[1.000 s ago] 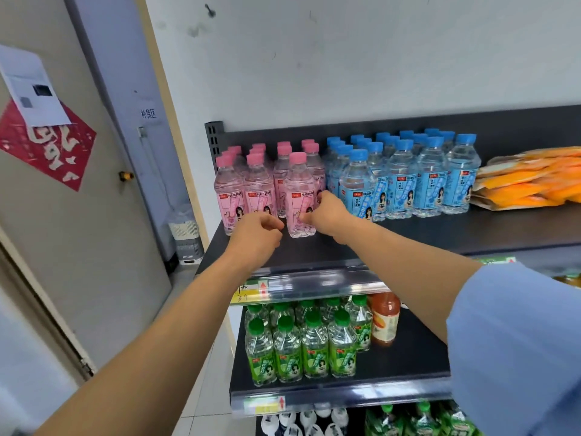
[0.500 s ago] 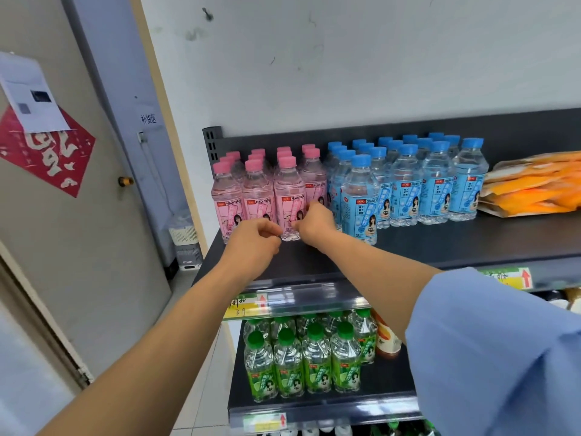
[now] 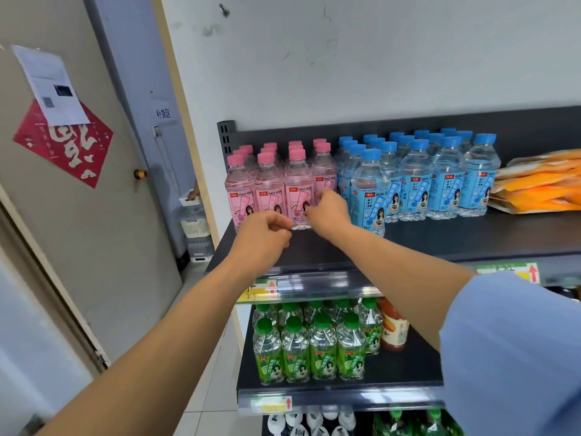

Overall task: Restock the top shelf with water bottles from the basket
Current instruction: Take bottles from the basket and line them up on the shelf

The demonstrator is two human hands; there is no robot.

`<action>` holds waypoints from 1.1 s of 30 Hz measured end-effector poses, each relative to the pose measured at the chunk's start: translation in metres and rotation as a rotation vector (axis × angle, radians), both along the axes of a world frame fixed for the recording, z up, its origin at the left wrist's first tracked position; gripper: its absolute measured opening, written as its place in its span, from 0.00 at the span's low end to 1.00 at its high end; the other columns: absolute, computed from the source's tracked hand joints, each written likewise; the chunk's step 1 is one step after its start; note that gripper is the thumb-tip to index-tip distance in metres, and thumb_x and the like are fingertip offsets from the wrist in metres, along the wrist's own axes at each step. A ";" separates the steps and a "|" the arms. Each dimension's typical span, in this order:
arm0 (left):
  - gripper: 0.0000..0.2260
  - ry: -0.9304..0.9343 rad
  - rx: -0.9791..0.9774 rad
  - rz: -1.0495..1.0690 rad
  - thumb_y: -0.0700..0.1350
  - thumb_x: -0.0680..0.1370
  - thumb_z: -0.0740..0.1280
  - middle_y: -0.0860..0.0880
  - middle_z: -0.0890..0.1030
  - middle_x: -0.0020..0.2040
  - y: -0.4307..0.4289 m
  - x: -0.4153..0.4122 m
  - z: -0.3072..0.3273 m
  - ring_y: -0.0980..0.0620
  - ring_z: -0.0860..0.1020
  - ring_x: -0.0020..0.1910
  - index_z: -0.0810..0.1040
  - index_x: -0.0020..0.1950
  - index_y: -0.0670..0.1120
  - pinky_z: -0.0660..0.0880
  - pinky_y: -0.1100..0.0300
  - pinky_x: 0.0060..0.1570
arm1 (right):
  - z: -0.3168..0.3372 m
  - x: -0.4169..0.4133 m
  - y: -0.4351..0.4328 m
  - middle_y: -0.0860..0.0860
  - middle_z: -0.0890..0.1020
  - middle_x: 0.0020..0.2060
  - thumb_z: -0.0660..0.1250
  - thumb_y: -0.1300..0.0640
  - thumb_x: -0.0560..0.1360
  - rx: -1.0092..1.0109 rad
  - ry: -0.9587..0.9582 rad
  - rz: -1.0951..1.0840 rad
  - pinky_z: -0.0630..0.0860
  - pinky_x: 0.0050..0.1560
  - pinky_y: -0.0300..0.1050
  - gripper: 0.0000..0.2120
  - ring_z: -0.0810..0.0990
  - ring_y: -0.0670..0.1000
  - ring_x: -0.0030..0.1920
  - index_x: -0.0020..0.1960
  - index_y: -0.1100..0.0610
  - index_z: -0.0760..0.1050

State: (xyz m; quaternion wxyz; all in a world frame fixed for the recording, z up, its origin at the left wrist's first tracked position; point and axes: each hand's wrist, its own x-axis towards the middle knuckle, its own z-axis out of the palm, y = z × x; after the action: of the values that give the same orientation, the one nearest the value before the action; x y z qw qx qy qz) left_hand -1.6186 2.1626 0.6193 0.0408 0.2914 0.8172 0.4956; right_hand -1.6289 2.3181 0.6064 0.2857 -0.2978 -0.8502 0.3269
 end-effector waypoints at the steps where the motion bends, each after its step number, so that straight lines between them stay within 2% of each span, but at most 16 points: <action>1: 0.06 -0.005 0.005 -0.007 0.38 0.77 0.64 0.49 0.80 0.41 0.001 0.004 0.000 0.51 0.80 0.43 0.79 0.51 0.45 0.74 0.63 0.39 | 0.003 0.008 -0.003 0.57 0.76 0.60 0.65 0.60 0.77 0.012 0.025 0.023 0.73 0.58 0.49 0.17 0.75 0.57 0.59 0.64 0.62 0.71; 6: 0.07 -0.009 0.022 -0.050 0.36 0.77 0.64 0.45 0.82 0.46 0.000 0.042 0.003 0.47 0.81 0.46 0.79 0.51 0.45 0.75 0.62 0.42 | 0.017 0.060 -0.017 0.55 0.79 0.56 0.63 0.61 0.77 0.058 0.123 0.122 0.72 0.55 0.44 0.13 0.77 0.54 0.57 0.61 0.60 0.75; 9: 0.08 0.006 0.012 -0.073 0.37 0.76 0.64 0.45 0.82 0.49 -0.005 0.073 0.004 0.47 0.81 0.48 0.79 0.53 0.45 0.76 0.63 0.44 | 0.020 0.097 -0.026 0.53 0.79 0.54 0.63 0.61 0.78 0.063 0.138 0.174 0.70 0.52 0.40 0.10 0.77 0.52 0.55 0.58 0.60 0.76; 12: 0.08 0.007 0.016 -0.074 0.37 0.76 0.64 0.46 0.82 0.49 -0.010 0.104 0.004 0.47 0.81 0.48 0.80 0.52 0.46 0.76 0.58 0.48 | 0.021 0.138 -0.033 0.53 0.80 0.52 0.63 0.60 0.77 0.073 0.151 0.211 0.71 0.53 0.41 0.09 0.76 0.50 0.51 0.56 0.59 0.77; 20: 0.06 -0.020 0.007 -0.095 0.37 0.77 0.63 0.46 0.81 0.44 -0.032 0.208 -0.009 0.45 0.81 0.44 0.77 0.48 0.46 0.70 0.68 0.30 | 0.008 0.251 -0.043 0.50 0.79 0.46 0.64 0.60 0.77 0.099 0.080 0.234 0.68 0.49 0.39 0.07 0.75 0.48 0.48 0.54 0.58 0.78; 23: 0.06 -0.031 -0.014 -0.097 0.38 0.77 0.64 0.47 0.80 0.45 -0.043 0.244 -0.021 0.45 0.81 0.47 0.78 0.49 0.46 0.71 0.66 0.33 | -0.001 0.289 -0.050 0.51 0.79 0.44 0.64 0.61 0.77 0.086 0.052 0.260 0.69 0.46 0.40 0.06 0.76 0.50 0.45 0.52 0.59 0.78; 25: 0.07 -0.020 -0.038 -0.097 0.38 0.77 0.64 0.47 0.80 0.45 -0.052 0.266 -0.030 0.49 0.79 0.44 0.79 0.52 0.45 0.70 0.68 0.33 | -0.009 0.311 -0.058 0.51 0.79 0.43 0.64 0.61 0.77 0.083 0.017 0.279 0.69 0.45 0.40 0.06 0.76 0.50 0.45 0.51 0.58 0.78; 30: 0.09 -0.055 -0.054 -0.104 0.37 0.76 0.63 0.46 0.80 0.44 -0.070 0.306 -0.048 0.51 0.77 0.44 0.80 0.53 0.43 0.71 0.67 0.38 | -0.033 0.350 -0.073 0.54 0.82 0.49 0.64 0.60 0.77 0.086 -0.136 0.313 0.74 0.54 0.45 0.08 0.79 0.53 0.52 0.53 0.59 0.80; 33: 0.09 -0.088 -0.076 -0.121 0.37 0.76 0.63 0.46 0.80 0.45 -0.074 0.320 -0.058 0.49 0.78 0.45 0.79 0.53 0.44 0.73 0.64 0.43 | -0.044 0.365 -0.077 0.53 0.81 0.49 0.64 0.59 0.77 0.096 -0.212 0.337 0.72 0.52 0.42 0.08 0.77 0.51 0.51 0.53 0.59 0.80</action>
State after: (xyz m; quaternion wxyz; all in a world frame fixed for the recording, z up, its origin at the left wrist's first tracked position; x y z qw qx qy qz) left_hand -1.2987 2.0883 0.5608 0.1174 0.3164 0.8137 0.4733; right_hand -1.2641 2.2410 0.5621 0.1497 -0.1701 -0.9279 0.2960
